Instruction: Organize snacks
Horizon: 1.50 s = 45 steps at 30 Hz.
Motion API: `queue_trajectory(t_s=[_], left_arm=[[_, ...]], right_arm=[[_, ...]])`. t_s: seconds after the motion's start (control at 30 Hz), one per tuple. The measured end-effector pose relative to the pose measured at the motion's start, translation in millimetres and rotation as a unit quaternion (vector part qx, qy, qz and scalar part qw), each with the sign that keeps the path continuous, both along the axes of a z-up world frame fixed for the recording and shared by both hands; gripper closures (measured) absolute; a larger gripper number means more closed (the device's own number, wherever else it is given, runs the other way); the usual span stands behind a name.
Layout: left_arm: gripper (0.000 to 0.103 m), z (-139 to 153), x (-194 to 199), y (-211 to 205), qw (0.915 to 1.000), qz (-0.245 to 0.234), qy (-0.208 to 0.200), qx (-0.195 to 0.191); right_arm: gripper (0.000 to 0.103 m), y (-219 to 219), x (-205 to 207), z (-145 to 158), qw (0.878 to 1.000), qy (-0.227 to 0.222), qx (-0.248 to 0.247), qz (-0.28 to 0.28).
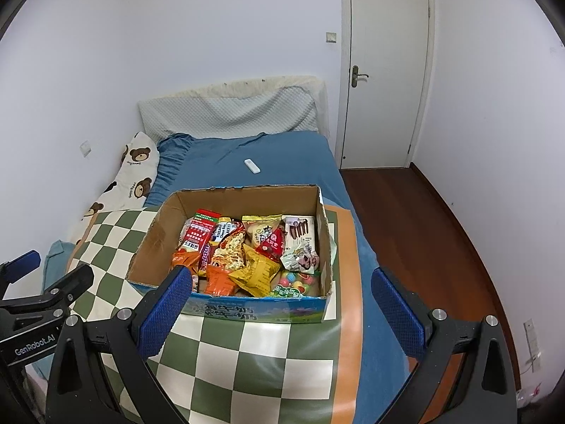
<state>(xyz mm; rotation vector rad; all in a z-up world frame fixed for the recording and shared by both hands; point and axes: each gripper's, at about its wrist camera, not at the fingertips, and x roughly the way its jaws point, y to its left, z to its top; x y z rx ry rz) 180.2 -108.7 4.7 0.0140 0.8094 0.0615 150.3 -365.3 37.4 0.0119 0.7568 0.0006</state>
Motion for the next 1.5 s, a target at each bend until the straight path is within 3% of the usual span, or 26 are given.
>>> queue_trajectory(t_s=[1.5], left_arm=[[0.0, -3, 3, -4, 0.9999, -0.011, 0.007, -0.008]], right_arm=[[0.0, -2, -9, -3, 1.0, 0.007, 0.01, -0.009]])
